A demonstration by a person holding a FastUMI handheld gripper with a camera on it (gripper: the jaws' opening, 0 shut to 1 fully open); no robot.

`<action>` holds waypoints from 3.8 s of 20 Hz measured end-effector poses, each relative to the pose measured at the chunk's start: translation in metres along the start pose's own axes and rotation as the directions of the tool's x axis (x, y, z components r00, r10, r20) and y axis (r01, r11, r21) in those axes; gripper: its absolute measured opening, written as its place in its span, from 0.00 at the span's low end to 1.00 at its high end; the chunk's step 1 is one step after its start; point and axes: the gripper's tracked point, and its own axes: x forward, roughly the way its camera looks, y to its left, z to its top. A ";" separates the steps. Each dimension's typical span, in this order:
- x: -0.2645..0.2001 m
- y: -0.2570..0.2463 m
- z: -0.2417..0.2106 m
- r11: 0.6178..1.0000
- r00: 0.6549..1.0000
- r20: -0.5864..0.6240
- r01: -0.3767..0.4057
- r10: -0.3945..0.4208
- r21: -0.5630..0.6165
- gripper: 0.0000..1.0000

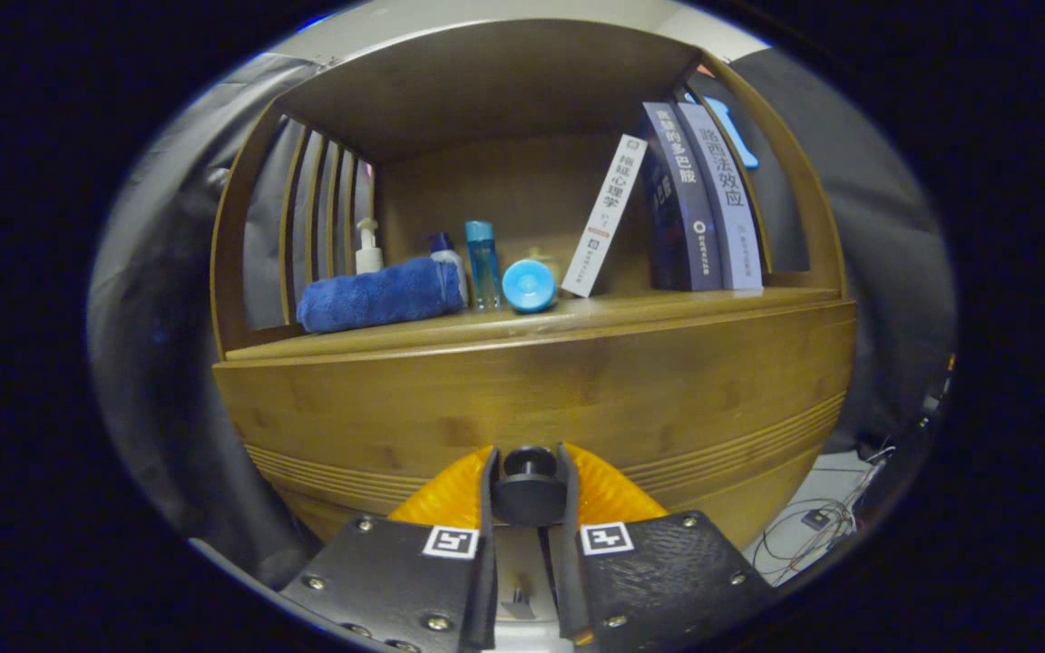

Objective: Pull open the drawer, take out the items inside it, and place them on the countertop above the cabinet.

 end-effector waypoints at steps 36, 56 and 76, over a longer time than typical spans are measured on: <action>-0.199 -0.008 0.038 0.987 0.995 -0.001 0.101 -0.102 -0.127 0.99; -0.010 0.004 0.078 0.990 0.924 -0.363 0.089 -0.124 -0.112 0.93; 0.048 0.006 0.119 0.990 0.945 -0.307 0.132 -0.109 0.056 0.36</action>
